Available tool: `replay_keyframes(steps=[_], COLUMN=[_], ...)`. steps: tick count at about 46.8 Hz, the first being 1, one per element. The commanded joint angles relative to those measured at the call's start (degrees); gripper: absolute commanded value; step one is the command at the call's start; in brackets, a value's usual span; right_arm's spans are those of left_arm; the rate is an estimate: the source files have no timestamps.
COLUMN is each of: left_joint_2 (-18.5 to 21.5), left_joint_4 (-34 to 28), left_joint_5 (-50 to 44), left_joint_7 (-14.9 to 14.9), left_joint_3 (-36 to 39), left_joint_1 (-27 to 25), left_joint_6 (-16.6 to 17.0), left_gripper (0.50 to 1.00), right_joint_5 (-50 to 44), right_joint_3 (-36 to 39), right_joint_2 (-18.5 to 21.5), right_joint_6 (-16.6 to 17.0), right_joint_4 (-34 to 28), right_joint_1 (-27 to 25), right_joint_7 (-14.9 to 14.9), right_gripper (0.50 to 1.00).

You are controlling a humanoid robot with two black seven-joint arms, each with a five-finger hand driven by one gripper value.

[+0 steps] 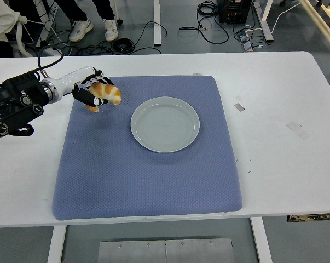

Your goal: Place the bread on the plate

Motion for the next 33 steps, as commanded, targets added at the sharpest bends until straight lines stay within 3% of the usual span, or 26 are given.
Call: replay_keyframes(steps=[1,13,21,33], left_joint_2=[-2.4,-5.7,-8.5,-9.8], left_joint_4=[0.0,0.0,0.0,-0.9], left_joint_5=[0.0,0.3,0.2,0.3], left_joint_7=[0.1,0.3,0.4,0.3], left_joint_3=[0.1,0.3,4.7,7.0], left_joint_1=[-0.5,-1.8,-4.3,-5.5], left_joint_6=[-0.1,-0.9,-0.7,-0.7], left_gripper=[0.500,0.500,0.500,0.500], right_joint_5=[0.0,0.0,0.0,0.0], right_joint_3=[0.0,0.1,0.1,0.0], right_joint_2=[0.0,0.0,0.0,0.0], right_joint_6=[0.0,0.0,0.0,0.0], right_joint_4=[0.0,0.0,0.0,0.0], right_joint_1=[0.0,0.0,-0.1,0.0], right_joint_7=[0.0,0.0,0.0,0.0], right_gripper=[1.000,1.000,1.000,1.000])
